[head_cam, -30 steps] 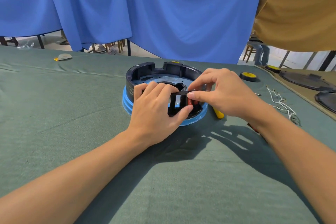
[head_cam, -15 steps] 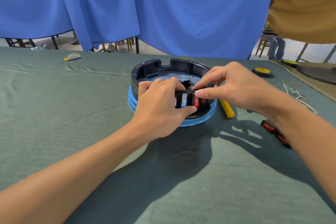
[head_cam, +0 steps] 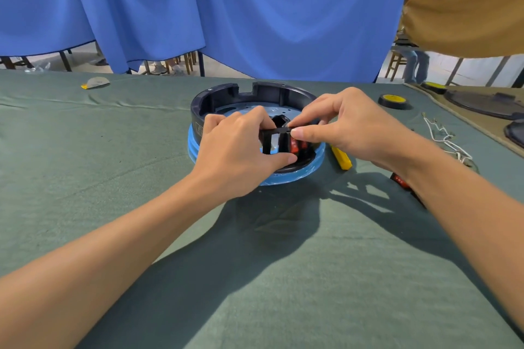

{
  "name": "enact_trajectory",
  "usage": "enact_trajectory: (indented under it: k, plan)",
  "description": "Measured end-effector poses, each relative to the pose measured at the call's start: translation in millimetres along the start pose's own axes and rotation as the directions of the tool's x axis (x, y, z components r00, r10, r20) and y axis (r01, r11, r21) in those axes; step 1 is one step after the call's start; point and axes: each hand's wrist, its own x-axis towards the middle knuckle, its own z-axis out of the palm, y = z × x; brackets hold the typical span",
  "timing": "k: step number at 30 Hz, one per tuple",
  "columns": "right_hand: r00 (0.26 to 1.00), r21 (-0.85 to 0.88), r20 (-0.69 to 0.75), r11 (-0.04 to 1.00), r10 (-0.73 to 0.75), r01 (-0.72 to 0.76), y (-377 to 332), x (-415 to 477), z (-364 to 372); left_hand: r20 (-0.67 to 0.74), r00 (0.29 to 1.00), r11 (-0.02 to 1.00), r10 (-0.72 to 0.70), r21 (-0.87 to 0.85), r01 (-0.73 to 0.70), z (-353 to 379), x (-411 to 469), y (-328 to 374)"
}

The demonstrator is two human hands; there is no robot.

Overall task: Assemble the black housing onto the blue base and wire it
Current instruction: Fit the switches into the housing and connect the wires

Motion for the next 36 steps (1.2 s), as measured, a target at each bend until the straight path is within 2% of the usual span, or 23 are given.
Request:
enact_trajectory:
  k: [6,12,17,21,31,36]
  plan:
    - [1.0,-0.003,-0.01,1.0,-0.013,0.013,-5.6,-5.7,0.2,0.031,0.998,0.998,-0.061,-0.012,0.061,-1.9,2.8,3.4]
    - [0.969,-0.248,-0.218,0.967,-0.12,0.064,-3.3,-20.0,17.5,0.023,0.999,0.999,-0.03,-0.027,0.03,-1.3,1.0,2.0]
    - [0.952,-0.274,-0.265,0.959,-0.151,0.076,-5.8,-24.2,33.0,0.034,0.999,1.0,-0.01,-0.012,0.01,-2.0,-1.1,2.9]
    - [0.929,-0.344,-0.289,0.931,-0.232,0.125,-9.3,-26.7,38.8,0.031,0.999,1.0,-0.013,0.0,0.013,-2.5,-0.5,1.8]
    - [0.937,-0.263,-0.296,0.959,-0.184,0.105,-4.5,-26.3,41.6,0.051,0.998,0.999,-0.041,-0.031,0.042,-1.5,1.2,3.6]
    - [0.93,-0.3,-0.281,0.942,-0.235,0.148,-4.3,-21.4,26.2,0.041,0.997,0.997,-0.059,-0.042,0.061,-1.3,1.7,3.8]
